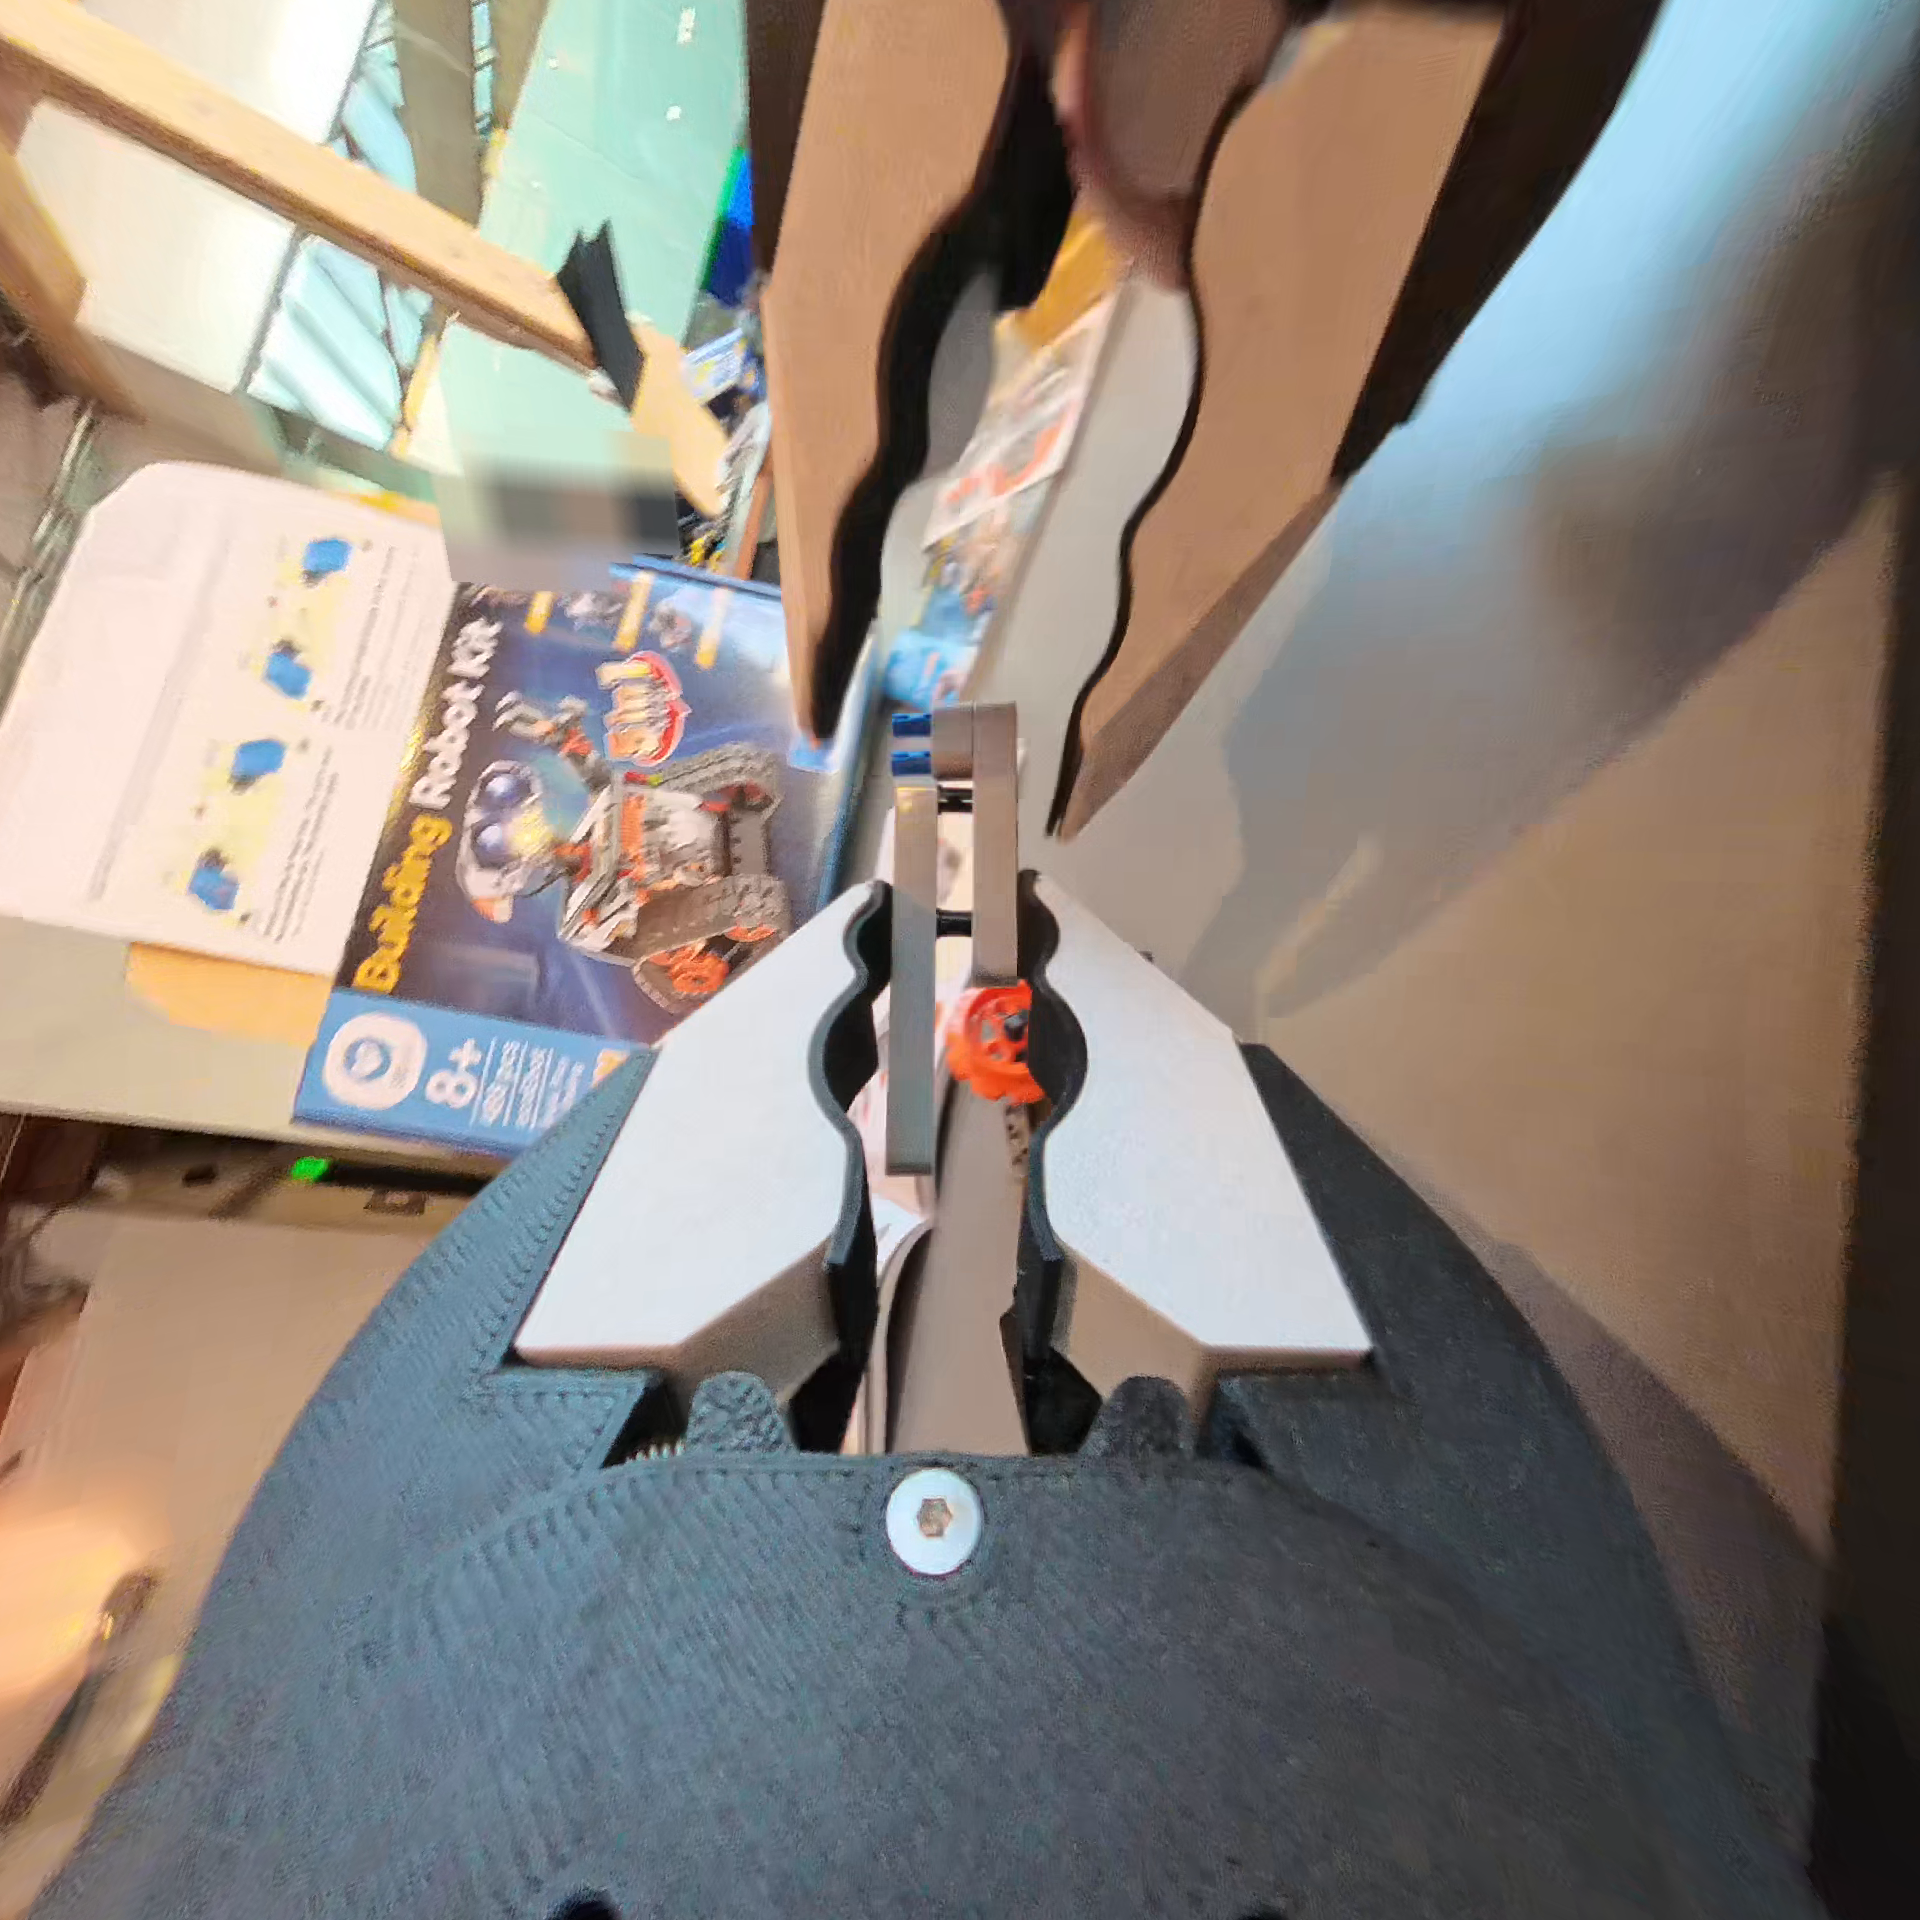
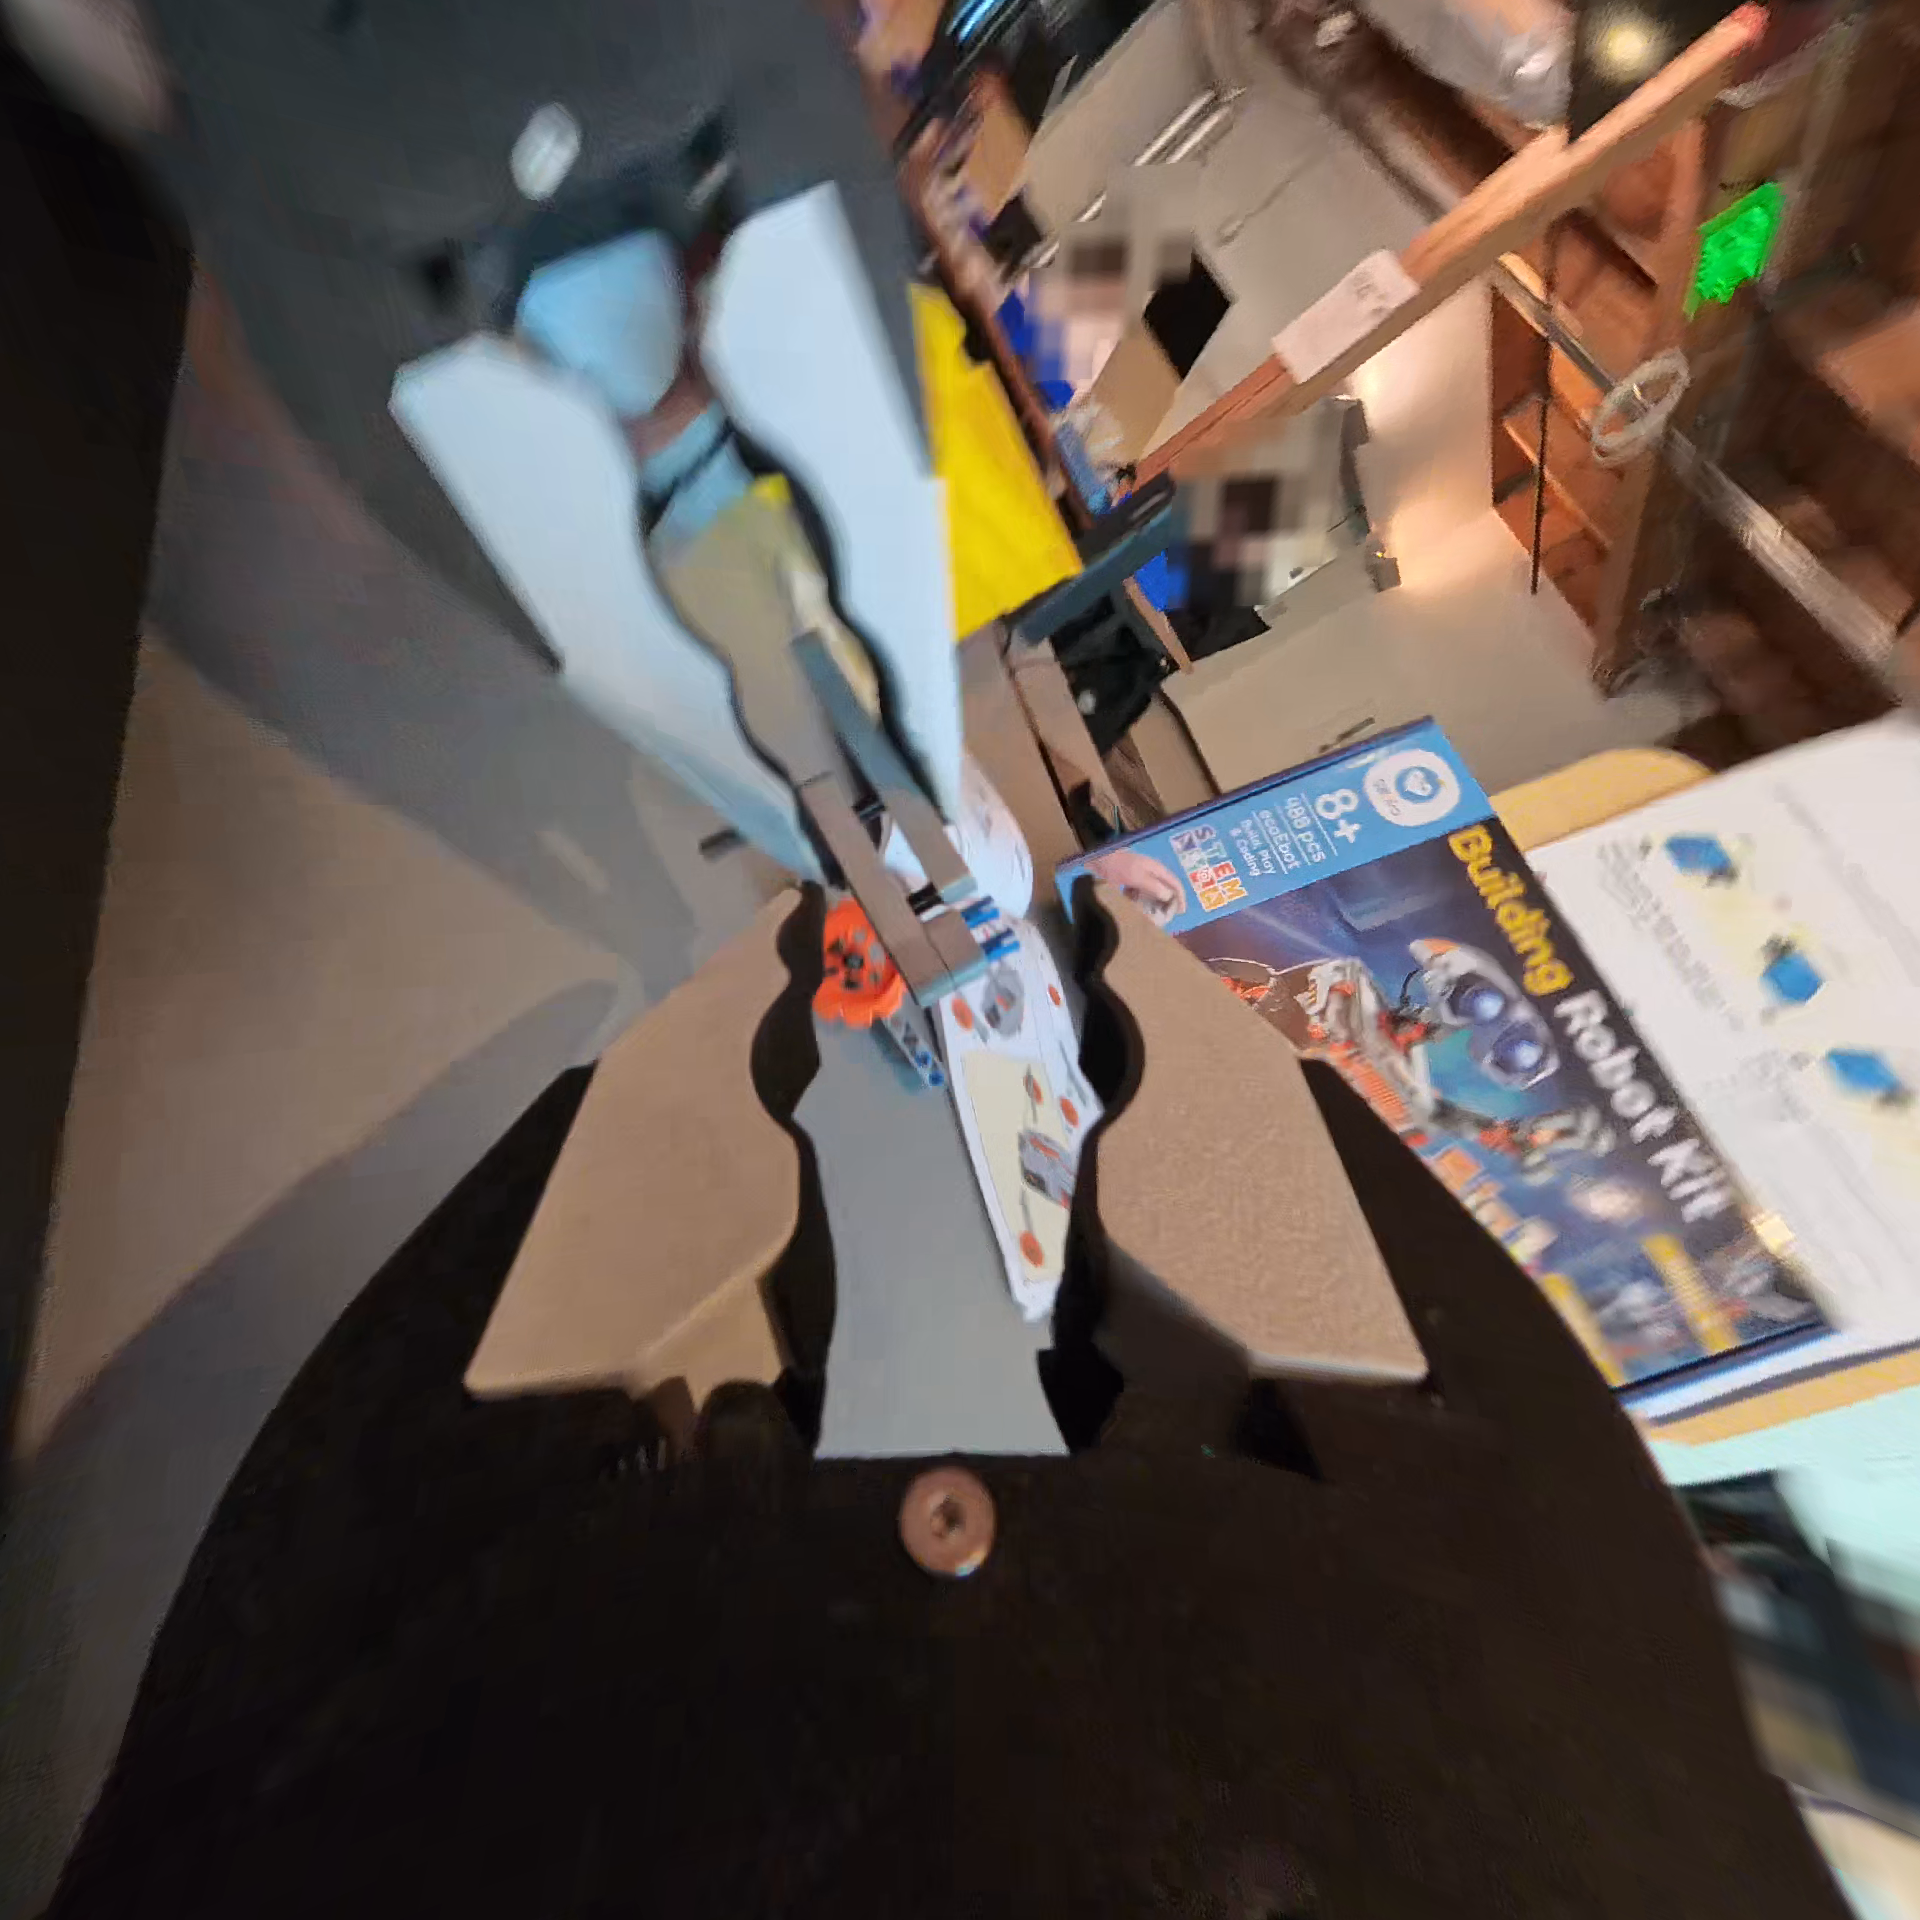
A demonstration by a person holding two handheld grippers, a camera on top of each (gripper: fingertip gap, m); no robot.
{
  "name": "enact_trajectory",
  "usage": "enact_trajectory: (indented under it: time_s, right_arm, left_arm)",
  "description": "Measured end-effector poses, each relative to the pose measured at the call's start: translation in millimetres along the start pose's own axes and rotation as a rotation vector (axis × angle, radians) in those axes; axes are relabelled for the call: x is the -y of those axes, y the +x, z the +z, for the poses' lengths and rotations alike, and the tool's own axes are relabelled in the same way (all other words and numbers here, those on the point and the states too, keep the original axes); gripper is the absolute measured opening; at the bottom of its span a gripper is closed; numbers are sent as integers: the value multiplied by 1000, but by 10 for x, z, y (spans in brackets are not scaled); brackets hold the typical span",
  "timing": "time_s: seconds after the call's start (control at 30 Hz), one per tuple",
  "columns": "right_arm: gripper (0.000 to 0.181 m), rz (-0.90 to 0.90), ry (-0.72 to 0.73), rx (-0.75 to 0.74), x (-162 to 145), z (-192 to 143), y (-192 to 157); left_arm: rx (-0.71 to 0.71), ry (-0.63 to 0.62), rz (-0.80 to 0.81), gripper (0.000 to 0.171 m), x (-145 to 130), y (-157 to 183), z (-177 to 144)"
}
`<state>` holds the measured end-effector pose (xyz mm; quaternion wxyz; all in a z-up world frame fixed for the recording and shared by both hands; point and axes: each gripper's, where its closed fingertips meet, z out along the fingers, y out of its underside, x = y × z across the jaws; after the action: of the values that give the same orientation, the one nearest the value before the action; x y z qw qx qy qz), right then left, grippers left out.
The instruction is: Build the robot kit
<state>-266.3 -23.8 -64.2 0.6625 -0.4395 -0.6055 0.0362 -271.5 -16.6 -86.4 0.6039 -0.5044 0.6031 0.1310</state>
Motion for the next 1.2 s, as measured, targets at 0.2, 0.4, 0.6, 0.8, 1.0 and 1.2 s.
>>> enact_trajectory:
  time_s: [0.2, 0.4, 0.6, 0.8, 1.0, 1.2]
  right_arm:
    - [53, 1031, 388, 4, 242, -272, 674]
    - [50, 1392, 602, 121, 389, -181, 746]
    - [32, 1331, 635, 164, 686, -53, 691]
    - [9, 1355, 622, 130, 699, 33, 677]
    - [7, 1391, 645, 99, 691, 27, 714]
    - [6, 1489, 664, 102, 615, 57, 715]
  left_arm:
    - [197, 85, -212, 22, 164, -463, -147]
    - [322, 171, -381, 22, 361, -784, -273]
    - [362, 184, -379, 22, 508, -821, -272]
    - [383, 196, -380, 22, 562, -836, -288]
    - [389, 209, -412, 22, 576, -863, -279]
    - [373, 197, -451, 22, 534, -843, -227]
